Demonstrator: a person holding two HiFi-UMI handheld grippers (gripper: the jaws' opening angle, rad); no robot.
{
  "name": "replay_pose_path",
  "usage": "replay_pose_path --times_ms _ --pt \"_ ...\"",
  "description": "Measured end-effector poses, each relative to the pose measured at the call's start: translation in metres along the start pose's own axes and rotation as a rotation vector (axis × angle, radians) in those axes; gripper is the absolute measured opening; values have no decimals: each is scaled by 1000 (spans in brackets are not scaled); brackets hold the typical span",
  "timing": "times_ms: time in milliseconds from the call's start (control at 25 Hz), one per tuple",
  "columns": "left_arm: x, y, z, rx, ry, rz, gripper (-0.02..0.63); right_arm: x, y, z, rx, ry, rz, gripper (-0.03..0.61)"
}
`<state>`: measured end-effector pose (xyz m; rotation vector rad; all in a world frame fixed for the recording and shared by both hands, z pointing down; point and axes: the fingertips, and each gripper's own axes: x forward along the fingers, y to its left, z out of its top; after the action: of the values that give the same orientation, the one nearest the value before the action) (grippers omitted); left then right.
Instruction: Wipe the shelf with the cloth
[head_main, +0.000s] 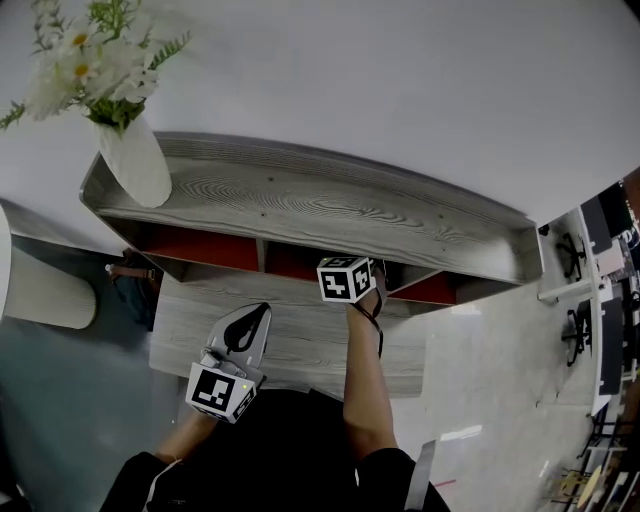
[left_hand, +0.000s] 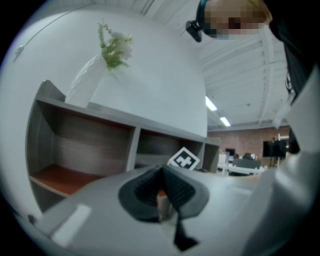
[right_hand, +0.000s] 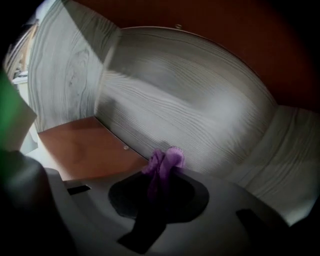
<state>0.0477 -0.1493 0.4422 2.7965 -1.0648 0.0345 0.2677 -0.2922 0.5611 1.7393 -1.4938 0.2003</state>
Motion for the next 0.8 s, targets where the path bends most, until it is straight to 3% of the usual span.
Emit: replay_pose_path --times_ms 800 --pt "-32 22 0 -22 -14 136 -2 3 60 42 -180 -119 127 46"
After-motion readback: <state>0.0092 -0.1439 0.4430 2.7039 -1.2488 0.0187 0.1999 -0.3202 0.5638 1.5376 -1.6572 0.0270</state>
